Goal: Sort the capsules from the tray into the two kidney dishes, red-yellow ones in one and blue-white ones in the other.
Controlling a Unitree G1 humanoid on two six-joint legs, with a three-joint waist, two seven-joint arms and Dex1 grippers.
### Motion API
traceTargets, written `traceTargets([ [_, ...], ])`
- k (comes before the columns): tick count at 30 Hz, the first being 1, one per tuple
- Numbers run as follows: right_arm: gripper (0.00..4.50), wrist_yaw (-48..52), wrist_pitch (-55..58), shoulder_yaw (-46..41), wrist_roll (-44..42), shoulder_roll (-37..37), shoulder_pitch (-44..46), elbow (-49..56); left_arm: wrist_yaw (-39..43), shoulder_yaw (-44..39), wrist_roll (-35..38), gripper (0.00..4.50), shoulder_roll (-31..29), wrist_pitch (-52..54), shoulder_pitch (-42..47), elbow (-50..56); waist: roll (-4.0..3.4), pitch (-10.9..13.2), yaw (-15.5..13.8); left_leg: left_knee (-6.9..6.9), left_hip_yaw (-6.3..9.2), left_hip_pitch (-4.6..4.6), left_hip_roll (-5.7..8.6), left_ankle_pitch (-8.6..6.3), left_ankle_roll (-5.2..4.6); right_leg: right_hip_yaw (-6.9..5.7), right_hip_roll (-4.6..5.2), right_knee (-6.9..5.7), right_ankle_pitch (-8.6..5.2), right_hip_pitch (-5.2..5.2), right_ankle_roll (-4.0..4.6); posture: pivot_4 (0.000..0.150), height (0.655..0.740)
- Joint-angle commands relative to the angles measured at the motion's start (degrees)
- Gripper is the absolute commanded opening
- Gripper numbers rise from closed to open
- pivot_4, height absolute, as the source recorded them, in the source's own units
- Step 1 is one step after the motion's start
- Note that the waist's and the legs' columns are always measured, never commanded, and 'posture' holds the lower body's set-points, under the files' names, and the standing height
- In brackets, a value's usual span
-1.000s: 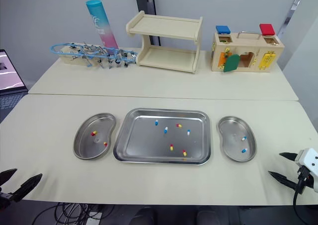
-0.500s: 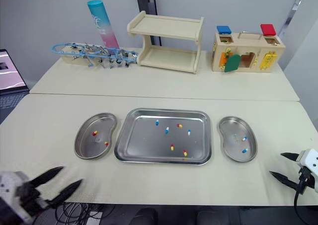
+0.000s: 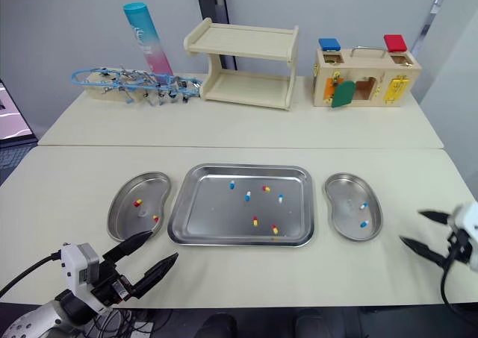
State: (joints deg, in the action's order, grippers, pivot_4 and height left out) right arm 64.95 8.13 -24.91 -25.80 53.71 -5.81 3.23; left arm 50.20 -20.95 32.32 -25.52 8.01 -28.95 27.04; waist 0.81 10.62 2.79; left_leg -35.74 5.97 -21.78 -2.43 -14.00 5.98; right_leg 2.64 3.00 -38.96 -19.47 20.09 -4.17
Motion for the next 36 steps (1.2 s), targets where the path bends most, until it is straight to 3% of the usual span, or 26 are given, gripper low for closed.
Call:
traceTargets([
  [1, 4.34, -5.9, 9.13, 7.62, -3.27, -1.25, 6.57, 14.66, -1.02, 0.8, -0.12, 4.5, -0.38, -0.86, 0.33, 2.62, 0.07, 0.03, -0.07, -0.01, 0.04, -0.03, -0.03, 0.0, 0.0, -0.05, -0.03, 0.0, 0.0, 0.01, 0.0, 0.15, 0.74],
  [6, 4.34, -15.14, 22.33, 24.32, -0.8, -8.15, 21.48, 22.48, -1.93, 1.99, -0.29, 4.5, -0.52, -0.87, 1.79, 2.62, 0.13, 0.06, -0.83, -0.03, 0.09, -0.13, -0.01, 0.0, 0.01, -0.09, -0.02, 0.04, 0.01, 0.07, 0.0, 0.15, 0.74],
  [14, 4.34, -26.7, 28.6, 43.06, 11.02, -25.99, 35.9, 15.4, -2.24, 3.41, -1.13, 4.5, -0.04, -2.39, 3.42, 0.83, 0.16, 0.05, -1.13, -0.02, 0.18, -0.2, -0.01, 0.0, 0.01, -0.19, -0.02, 0.0, 0.01, 0.16, 0.02, 0.15, 0.74],
  [17, 3.83, -29.72, 29.65, 46.39, 14.0, -31.15, 38.6, 12.2, -2.18, 3.6, -1.22, 4.5, 0.3, -3.18, 3.67, 0.03, 0.15, 0.05, -1.03, -0.01, 0.19, -0.22, -0.01, 0.0, 0.01, -0.19, -0.01, -0.02, 0.01, 0.2, 0.02, 0.15, 0.74],
  [20, 2.88, -32.37, 30.45, 48.33, 16.59, -35.34, 40.4, 9.19, -2.22, 3.79, -1.12, 4.5, 0.46, -3.82, 3.77, -0.52, 0.15, 0.05, -0.89, 0.0, 0.2, -0.19, -0.03, 0.0, 0.01, -0.19, -0.03, -0.07, 0.01, 0.22, 0.03, 0.15, 0.74],
  [29, 2.88, -43.07, 31.56, 49.42, 24.14, -49.65, 48.01, -8.03, -2.29, 4.27, -0.82, 4.5, 0.05, -3.76, 4.07, 0.04, 0.14, 0.05, -0.68, 0.01, 0.18, -0.21, -0.04, 0.0, 0.01, -0.18, -0.04, -0.12, 0.02, 0.29, 0.05, 0.15, 0.74],
  [36, 2.88, -45.43, 27.57, 47.81, 26.62, -54.96, 52.39, -21.49, -3.14, 5.22, -1.15, 4.5, 0.02, -3.33, 4.05, 1.33, 0.12, 0.06, -0.38, 0.03, 0.17, -0.21, -0.04, 0.0, 0.01, -0.17, -0.04, -0.14, 0.04, 0.32, 0.08, 0.15, 0.74],
])
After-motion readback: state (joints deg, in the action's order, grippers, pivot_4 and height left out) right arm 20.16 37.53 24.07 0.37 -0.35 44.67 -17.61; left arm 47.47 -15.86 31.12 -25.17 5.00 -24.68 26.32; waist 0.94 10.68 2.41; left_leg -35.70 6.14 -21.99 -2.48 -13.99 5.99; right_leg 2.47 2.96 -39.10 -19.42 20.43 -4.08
